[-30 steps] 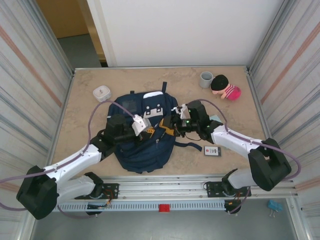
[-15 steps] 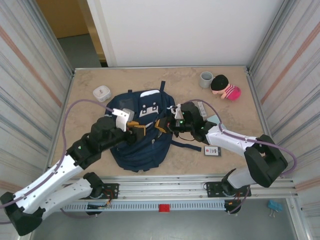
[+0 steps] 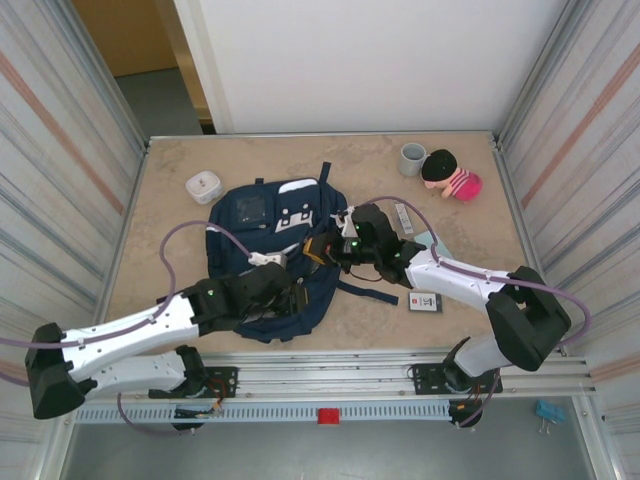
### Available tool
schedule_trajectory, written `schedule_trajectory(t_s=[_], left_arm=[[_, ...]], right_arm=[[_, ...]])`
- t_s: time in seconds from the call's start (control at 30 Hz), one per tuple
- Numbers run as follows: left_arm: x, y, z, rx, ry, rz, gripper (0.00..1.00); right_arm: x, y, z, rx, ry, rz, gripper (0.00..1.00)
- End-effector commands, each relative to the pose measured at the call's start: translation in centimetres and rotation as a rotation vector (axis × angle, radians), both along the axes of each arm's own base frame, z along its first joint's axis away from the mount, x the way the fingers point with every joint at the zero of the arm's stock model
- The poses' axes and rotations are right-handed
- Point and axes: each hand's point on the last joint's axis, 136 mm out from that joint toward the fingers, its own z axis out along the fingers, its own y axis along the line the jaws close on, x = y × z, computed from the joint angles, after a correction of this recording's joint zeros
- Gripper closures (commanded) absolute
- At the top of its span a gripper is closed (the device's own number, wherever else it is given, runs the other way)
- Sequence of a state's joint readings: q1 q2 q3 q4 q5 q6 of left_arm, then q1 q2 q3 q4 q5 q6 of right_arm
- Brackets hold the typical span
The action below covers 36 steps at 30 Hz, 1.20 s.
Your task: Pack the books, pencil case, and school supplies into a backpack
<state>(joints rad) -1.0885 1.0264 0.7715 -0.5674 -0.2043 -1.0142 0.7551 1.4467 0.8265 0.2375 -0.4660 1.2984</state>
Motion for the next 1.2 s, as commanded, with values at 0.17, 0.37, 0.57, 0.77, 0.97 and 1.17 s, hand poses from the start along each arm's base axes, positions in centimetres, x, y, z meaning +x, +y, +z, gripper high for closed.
schedule_trajectory(t_s=[0.17, 0.37, 0.57, 0.77, 0.97, 1.17], left_arm=[[2.4, -1.5, 2.7, -0.073, -0.09, 0.088, 0.58], [3.4, -1.7, 3.1, -0.061, -0.13, 0.108, 0.66], [3.5, -0.3, 2.5, -0.016, -0.116, 0.14, 0.88], [2.5, 3.1, 1.4, 0.059, -0.113, 0.174, 1.0], [1.9, 3.4, 1.1, -0.051, -0.145, 0.134, 1.0], [2.8, -0.3, 3.1, -0.187, -0.23, 0.021, 1.0]], right_arm=[[0.4, 1.8, 3.8, 0.066, -0.106, 0.025, 0.98], [0.1, 1.9, 4.2, 0.069, -0.109, 0.033, 0.99], [0.0, 1.2, 3.9, 0.041, -0.112, 0.033, 0.99], [1.1, -1.2, 3.4, 0.036, -0.095, 0.012, 0.99], [2.6, -4.1, 2.3, 0.011, -0.056, -0.016, 0.9], [1.4, -2.0, 2.2, 0.099, -0.01, -0.039, 0.53]])
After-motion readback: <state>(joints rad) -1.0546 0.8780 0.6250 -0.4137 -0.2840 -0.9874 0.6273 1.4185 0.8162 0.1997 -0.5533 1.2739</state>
